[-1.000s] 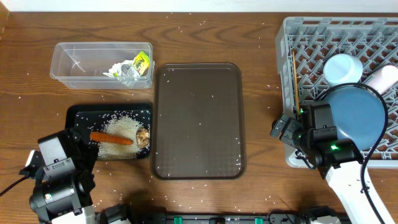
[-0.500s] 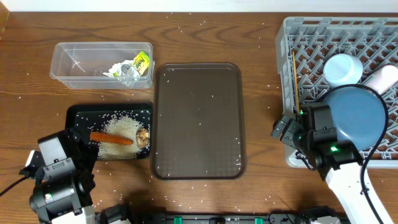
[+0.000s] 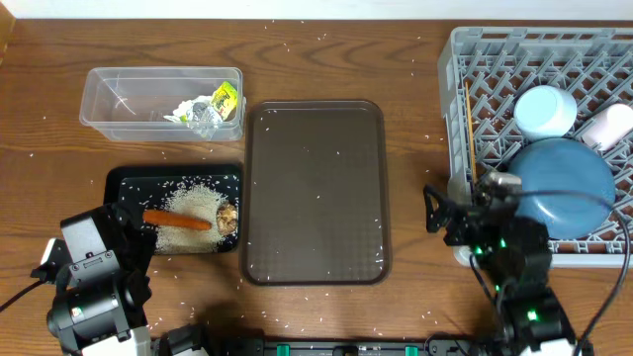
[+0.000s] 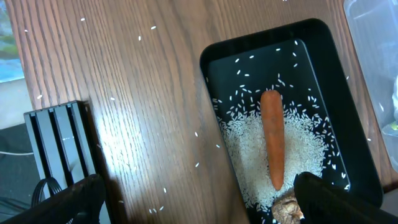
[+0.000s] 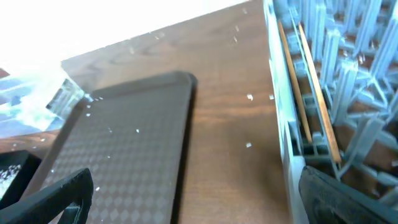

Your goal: Sort waste into correct bins and load items into the dishwasher rack

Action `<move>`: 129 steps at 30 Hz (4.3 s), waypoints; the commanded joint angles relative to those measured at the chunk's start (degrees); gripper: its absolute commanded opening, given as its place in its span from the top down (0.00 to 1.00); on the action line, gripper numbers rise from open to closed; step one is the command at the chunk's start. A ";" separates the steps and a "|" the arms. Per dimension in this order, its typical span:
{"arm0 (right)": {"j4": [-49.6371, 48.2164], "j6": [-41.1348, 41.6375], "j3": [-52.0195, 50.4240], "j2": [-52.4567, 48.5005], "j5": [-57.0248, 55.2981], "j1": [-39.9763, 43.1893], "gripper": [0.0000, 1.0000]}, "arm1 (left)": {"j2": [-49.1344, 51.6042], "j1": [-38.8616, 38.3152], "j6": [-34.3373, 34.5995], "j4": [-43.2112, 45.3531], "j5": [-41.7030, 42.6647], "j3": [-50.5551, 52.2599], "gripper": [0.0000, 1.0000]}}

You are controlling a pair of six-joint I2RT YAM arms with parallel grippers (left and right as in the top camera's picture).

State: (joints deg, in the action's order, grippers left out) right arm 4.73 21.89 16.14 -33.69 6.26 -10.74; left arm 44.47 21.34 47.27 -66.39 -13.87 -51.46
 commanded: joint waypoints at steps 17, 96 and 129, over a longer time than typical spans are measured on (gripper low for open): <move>-13.11 -7.19 -15.82 25.07 0.83 7.58 0.01 | 0.02 0.28 -0.74 -0.22 -0.50 -0.83 0.02; -0.57 -21.77 -15.82 33.42 -4.55 13.03 0.01 | -2.91 0.22 -0.74 -0.39 -2.36 -0.72 0.02; -0.59 -21.75 -15.82 33.42 -4.55 13.03 0.01 | -24.98 -22.99 -28.17 37.03 19.52 23.98 0.02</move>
State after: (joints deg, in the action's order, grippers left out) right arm 3.90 0.80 0.40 -0.69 2.52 1.93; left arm 21.87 -1.41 22.94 -30.96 2.35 -31.77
